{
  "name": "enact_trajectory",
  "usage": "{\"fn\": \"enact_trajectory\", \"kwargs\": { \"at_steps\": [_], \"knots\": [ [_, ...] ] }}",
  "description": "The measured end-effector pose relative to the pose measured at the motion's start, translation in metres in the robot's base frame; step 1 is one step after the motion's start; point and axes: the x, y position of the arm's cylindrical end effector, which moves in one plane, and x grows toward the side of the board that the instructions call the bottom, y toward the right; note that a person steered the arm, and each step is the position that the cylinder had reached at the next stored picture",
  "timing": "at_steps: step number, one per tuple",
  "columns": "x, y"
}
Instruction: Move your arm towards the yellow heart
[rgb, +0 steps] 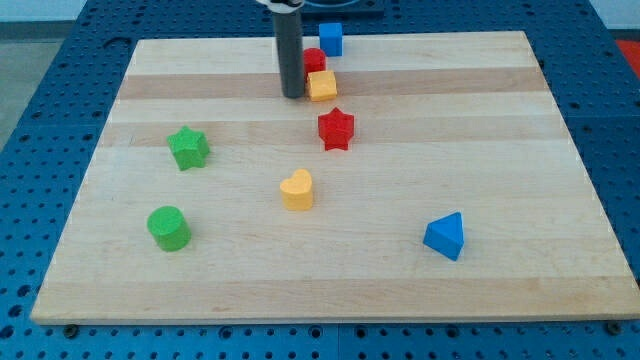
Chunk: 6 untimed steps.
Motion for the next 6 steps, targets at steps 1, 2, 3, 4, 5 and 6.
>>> {"fn": "enact_trajectory", "kwargs": {
  "at_steps": [1, 2, 3, 4, 5, 6],
  "knots": [
    [0.000, -0.042],
    [0.000, -0.046],
    [0.006, -0.046],
    [0.047, -0.035],
    [0.079, -0.012],
    [0.123, 0.005]
  ]
}}
